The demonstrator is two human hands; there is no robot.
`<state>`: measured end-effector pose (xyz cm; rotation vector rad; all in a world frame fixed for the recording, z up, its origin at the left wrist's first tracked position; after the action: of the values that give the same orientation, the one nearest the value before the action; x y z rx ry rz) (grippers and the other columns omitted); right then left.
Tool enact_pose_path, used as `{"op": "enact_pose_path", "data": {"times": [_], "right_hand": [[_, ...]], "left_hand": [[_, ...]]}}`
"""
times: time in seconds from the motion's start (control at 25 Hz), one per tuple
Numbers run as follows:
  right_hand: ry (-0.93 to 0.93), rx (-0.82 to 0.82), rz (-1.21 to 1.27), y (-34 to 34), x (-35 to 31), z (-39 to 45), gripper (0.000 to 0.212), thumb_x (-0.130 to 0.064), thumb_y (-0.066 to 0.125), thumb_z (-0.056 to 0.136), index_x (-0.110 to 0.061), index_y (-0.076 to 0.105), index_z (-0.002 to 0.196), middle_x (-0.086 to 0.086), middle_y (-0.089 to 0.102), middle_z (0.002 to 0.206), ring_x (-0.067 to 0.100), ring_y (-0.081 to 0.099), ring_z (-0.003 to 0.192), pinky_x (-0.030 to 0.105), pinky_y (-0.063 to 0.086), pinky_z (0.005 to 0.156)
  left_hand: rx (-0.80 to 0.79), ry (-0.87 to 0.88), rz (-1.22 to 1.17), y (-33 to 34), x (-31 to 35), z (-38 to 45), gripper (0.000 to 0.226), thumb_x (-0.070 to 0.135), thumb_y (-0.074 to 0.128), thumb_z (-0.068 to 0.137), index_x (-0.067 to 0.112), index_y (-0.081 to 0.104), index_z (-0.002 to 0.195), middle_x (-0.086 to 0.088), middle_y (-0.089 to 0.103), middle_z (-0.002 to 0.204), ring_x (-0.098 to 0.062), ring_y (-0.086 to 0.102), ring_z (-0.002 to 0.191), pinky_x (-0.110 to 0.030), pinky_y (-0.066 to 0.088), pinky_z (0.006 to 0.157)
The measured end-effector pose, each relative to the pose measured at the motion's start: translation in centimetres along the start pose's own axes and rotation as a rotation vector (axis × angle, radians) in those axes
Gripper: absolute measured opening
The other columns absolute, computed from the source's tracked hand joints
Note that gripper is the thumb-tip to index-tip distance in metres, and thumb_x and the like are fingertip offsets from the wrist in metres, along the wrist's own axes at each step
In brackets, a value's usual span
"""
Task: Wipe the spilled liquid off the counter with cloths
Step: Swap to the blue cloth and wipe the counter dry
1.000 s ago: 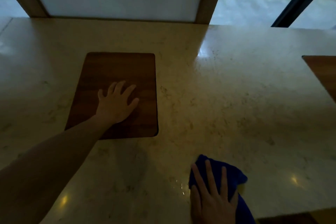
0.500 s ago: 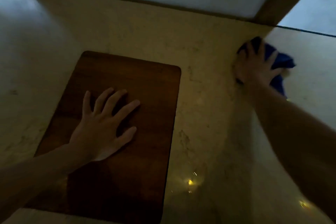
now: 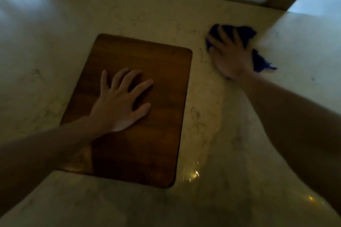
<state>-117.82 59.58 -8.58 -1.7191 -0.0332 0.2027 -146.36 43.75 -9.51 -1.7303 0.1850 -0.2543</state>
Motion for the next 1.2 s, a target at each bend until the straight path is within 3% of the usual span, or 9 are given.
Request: {"op": "enact_pose_path", "data": {"times": [0.24, 0.36, 0.48, 0.6, 0.76, 0.88, 0.96, 1.04, 1.2], "right_hand": [[-0.189, -0.045, 0.035, 5.1, -9.1, -28.9, 0.049, -0.059, 0.009, 0.101, -0.057, 0.002, 0.149, -0.023, -0.009, 0.161, 0.022, -0.017, 0.15, 0.056, -0.008, 0.116], [-0.222, -0.057, -0.006, 7.7, -12.2, -42.4, 0.049, -0.058, 0.012, 0.101, -0.057, 0.007, 0.149, -0.022, -0.006, 0.162, 0.021, -0.018, 0.15, 0.055, -0.009, 0.118], [-0.256, -0.125, -0.028, 9.5, -14.0, -50.3, 0.044, -0.055, 0.021, 0.103, -0.049, 0.039, 0.142, -0.014, 0.026, 0.16, 0.024, 0.0, 0.152, 0.057, 0.007, 0.113], [-0.245, -0.244, -0.07, 10.0, -14.4, -53.6, 0.047, -0.06, 0.021, 0.102, -0.045, 0.047, 0.138, -0.012, 0.038, 0.155, 0.024, 0.004, 0.151, 0.054, 0.007, 0.112], [-0.256, -0.259, 0.144, 6.8, -13.9, -54.1, 0.077, -0.08, 0.006, 0.083, -0.047, 0.025, 0.15, -0.022, 0.009, 0.161, 0.012, -0.021, 0.147, 0.045, -0.012, 0.117], [-0.15, -0.231, 0.393, 5.2, -12.7, -55.8, 0.074, -0.081, 0.015, 0.082, -0.047, 0.037, 0.145, -0.032, 0.012, 0.153, 0.001, -0.006, 0.146, 0.037, 0.0, 0.119], [0.006, -0.07, 0.547, 4.3, -10.4, -56.2, 0.048, -0.06, 0.041, 0.097, -0.042, 0.048, 0.14, -0.027, 0.024, 0.152, 0.002, 0.02, 0.144, 0.03, 0.026, 0.116], [0.078, 0.008, 0.452, 3.7, -8.7, -55.5, 0.049, -0.038, 0.049, 0.099, -0.034, 0.04, 0.147, -0.015, 0.03, 0.154, 0.012, 0.036, 0.137, 0.03, 0.041, 0.106], [0.024, -0.189, 0.079, 4.4, -8.8, -53.8, 0.068, -0.032, 0.045, 0.102, -0.026, 0.006, 0.158, 0.002, 0.026, 0.158, 0.028, 0.042, 0.126, 0.041, 0.046, 0.096]], "left_hand": [[0.012, -0.062, -0.177, -1.1, 4.8, -7.8, 0.061, 0.063, 0.031, 0.095, 0.047, 0.011, 0.15, 0.002, 0.012, 0.162, -0.025, 0.009, 0.15, -0.066, 0.002, 0.116], [0.01, 0.156, -0.171, -0.4, 12.6, -17.5, 0.055, 0.05, 0.037, 0.099, 0.038, 0.024, 0.151, 0.001, 0.022, 0.16, -0.024, 0.021, 0.147, -0.061, 0.009, 0.117], [-0.01, 0.422, -0.189, 2.0, 18.4, -26.4, 0.045, 0.045, 0.03, 0.101, 0.028, 0.044, 0.14, -0.002, 0.047, 0.146, -0.028, 0.048, 0.131, -0.058, 0.031, 0.105], [-0.089, 0.381, -0.142, 4.4, 19.7, -31.4, 0.046, 0.041, 0.032, 0.099, 0.025, 0.055, 0.135, 0.001, 0.056, 0.14, -0.021, 0.055, 0.123, -0.053, 0.032, 0.101], [-0.172, 0.237, -0.039, 2.3, 20.8, -32.5, 0.062, 0.049, 0.011, 0.096, 0.03, 0.039, 0.147, 0.006, 0.037, 0.153, -0.024, 0.038, 0.139, -0.063, 0.024, 0.111], [-0.19, 0.208, -0.056, 2.1, 21.8, -32.8, 0.08, 0.054, -0.01, 0.083, 0.033, 0.036, 0.146, 0.007, 0.032, 0.153, -0.022, 0.033, 0.14, -0.058, 0.017, 0.115], [-0.155, 0.161, -0.125, 1.9, 22.2, -32.8, 0.065, 0.054, 0.008, 0.093, 0.032, 0.054, 0.132, 0.005, 0.05, 0.139, -0.025, 0.052, 0.125, -0.055, 0.034, 0.104], [-0.119, 0.101, -0.156, 1.8, 21.9, -32.7, 0.046, 0.051, 0.027, 0.097, 0.033, 0.055, 0.13, 0.004, 0.049, 0.139, -0.024, 0.052, 0.124, -0.048, 0.038, 0.102], [-0.154, -0.01, -0.164, 2.3, 22.4, -33.3, 0.042, 0.038, 0.047, 0.097, 0.035, 0.04, 0.139, 0.0, 0.033, 0.149, -0.022, 0.037, 0.133, -0.04, 0.035, 0.105]]}}
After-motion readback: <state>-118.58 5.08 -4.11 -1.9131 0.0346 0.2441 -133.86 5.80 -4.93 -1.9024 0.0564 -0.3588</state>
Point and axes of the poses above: each hand's wrist, its own z-axis towards the middle knuckle, its own y-axis out of the palm, x = y × z, the point moved 7 cm from there along z, towards the middle knuckle
